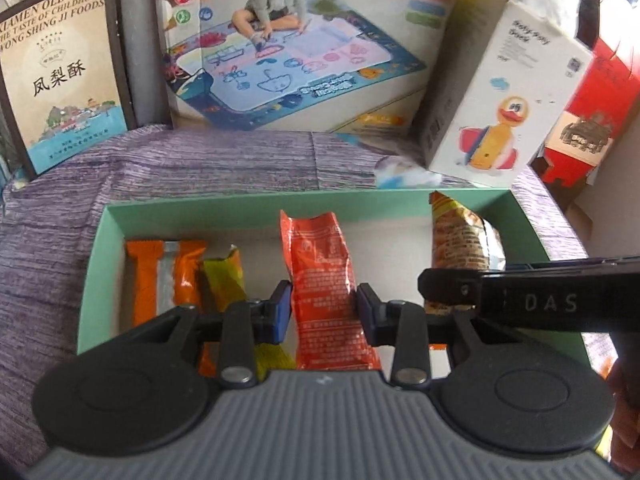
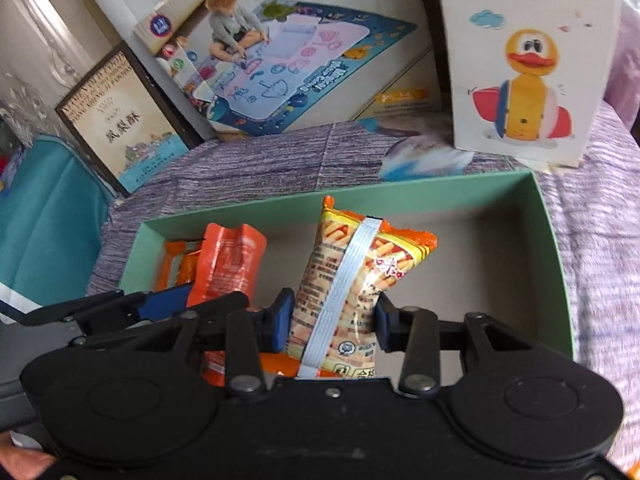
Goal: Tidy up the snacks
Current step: 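Lower both snacks into the tray and open both tools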
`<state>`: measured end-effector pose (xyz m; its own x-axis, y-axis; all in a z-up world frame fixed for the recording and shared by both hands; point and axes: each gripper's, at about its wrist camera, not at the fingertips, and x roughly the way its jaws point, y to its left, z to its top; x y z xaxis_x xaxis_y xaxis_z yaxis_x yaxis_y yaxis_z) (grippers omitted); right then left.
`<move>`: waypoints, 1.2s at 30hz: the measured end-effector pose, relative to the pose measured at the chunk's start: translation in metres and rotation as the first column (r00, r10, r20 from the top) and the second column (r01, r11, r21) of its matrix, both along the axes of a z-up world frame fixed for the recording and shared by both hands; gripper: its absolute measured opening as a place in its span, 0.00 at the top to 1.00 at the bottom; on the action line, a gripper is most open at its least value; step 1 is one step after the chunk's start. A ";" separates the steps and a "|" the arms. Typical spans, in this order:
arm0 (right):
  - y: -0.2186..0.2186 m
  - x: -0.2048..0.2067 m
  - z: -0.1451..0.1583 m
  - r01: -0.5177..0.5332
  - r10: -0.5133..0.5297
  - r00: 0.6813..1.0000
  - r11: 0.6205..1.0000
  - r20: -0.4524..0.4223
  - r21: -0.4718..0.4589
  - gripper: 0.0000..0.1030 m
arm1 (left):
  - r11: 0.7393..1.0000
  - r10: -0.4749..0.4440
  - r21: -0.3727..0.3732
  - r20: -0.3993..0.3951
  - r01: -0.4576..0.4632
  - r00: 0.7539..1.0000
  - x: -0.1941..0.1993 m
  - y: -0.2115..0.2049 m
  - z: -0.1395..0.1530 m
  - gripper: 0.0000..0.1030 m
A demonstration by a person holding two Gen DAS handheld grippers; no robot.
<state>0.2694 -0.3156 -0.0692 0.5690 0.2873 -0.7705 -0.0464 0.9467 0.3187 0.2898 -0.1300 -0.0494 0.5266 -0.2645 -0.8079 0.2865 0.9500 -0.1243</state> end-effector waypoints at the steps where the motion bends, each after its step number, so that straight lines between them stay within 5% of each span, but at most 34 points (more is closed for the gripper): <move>1: 0.000 0.006 -0.002 -0.006 0.006 1.000 1.000 -0.004 0.000 0.58 | 1.000 0.009 0.006 -0.003 -0.009 1.000 0.004 0.000 -0.004 0.66; 2: 0.000 0.012 -0.005 -0.012 0.012 1.000 1.000 -0.008 0.008 0.58 | 1.000 0.015 0.007 -0.009 -0.015 1.000 0.006 0.001 -0.006 0.66; 4: -0.002 0.019 -0.007 0.041 -0.041 0.999 0.999 -0.002 0.025 0.32 | 0.999 0.038 0.029 -0.008 -0.038 0.999 0.010 0.002 -0.010 0.57; 6: -0.006 0.022 -0.008 0.055 -0.055 0.998 0.997 0.013 0.050 0.20 | 0.997 0.057 0.047 0.002 -0.057 0.998 0.010 0.003 -0.011 0.27; 12: -0.017 0.000 -0.002 0.063 -0.065 0.997 0.996 0.034 0.065 0.10 | 0.993 0.089 0.078 0.011 -0.089 0.996 0.000 0.000 -0.001 0.02; 15: -0.026 -0.016 0.004 0.080 -0.083 0.995 0.995 0.048 0.065 0.00 | 0.990 0.098 0.099 0.011 -0.098 0.995 -0.009 -0.005 0.005 0.00; 26: -0.055 -0.095 0.035 0.073 -0.083 0.990 0.993 0.112 0.088 0.00 | 0.992 0.073 0.100 0.004 -0.073 0.997 -0.062 -0.030 0.038 0.00; 36: -0.101 -0.185 0.033 0.136 -0.146 0.968 0.989 0.205 0.061 0.00 | 0.995 -0.068 0.071 -0.029 0.070 0.997 -0.132 -0.074 0.044 0.00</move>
<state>0.0840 -0.4161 -0.0363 0.7531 0.2250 -0.6182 0.0164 0.9330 0.3594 0.1578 -0.2039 -0.0055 0.4869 -0.2398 -0.8399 0.3490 0.9349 -0.0646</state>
